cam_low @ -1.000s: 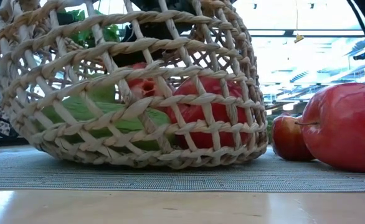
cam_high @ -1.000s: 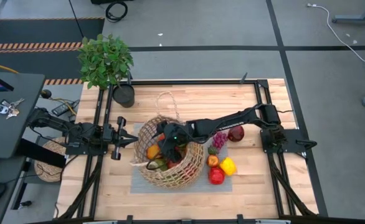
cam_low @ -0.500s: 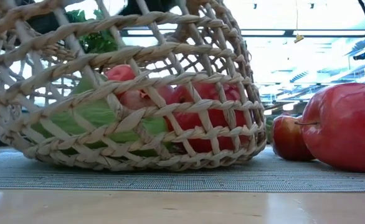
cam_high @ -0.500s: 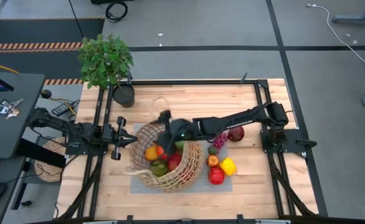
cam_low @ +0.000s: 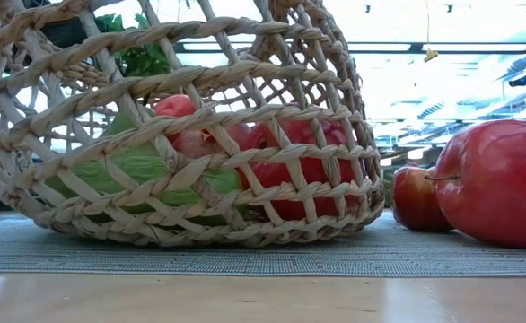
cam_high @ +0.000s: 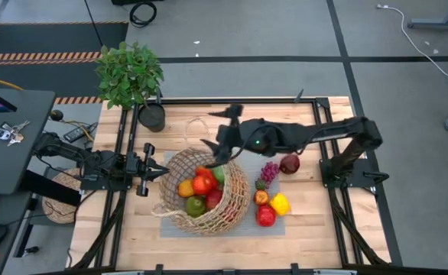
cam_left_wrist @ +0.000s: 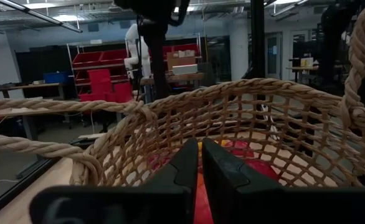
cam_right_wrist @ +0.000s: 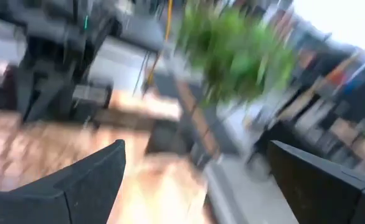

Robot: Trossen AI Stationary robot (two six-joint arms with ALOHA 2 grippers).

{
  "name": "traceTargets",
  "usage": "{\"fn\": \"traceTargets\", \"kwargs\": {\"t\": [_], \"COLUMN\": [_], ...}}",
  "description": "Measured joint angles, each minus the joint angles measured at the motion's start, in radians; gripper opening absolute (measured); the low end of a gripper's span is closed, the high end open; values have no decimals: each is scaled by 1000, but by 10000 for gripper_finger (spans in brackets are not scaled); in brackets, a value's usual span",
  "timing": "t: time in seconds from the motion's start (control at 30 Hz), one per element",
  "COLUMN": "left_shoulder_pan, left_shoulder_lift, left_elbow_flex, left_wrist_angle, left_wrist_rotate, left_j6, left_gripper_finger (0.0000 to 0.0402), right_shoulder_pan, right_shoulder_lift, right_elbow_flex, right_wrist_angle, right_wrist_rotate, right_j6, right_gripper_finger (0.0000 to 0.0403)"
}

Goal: Build produce basket
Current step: Put the red apple into the brown basket

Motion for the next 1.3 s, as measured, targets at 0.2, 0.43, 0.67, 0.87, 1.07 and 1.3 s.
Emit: {"fn": "traceTargets", "kwargs": {"t": [0.2,0.43,0.67,0.87,1.07,1.3], "left_shoulder_pan": [0,0,0,0,0,0], "left_shoulder_lift": [0,0,0,0,0,0], "left_elbow_flex": [0,0,0,0,0,0], "left_wrist_angle": [0,0,0,0,0,0], "left_wrist_rotate": [0,0,0,0,0,0], "left_j6": [0,0,0,0,0,0], "left_gripper_finger": [36,29,33,34,28,36], "right_shoulder_pan": [-35,-50,-48,-50,-71,-87], "right_shoulder_lift": [-109,-323,-475,-569,-615,-604], "right_elbow_flex": [-86,-441,-622,-678,-769,-863], "right_wrist_angle": [-285,-65,-36,-37,-35,-42], "right_wrist_rotate": [14,57,51,-18,-107,-318], "right_j6": [239,303,425,461,490,555], "right_gripper_finger": [378,358,349,349,349,349]}}
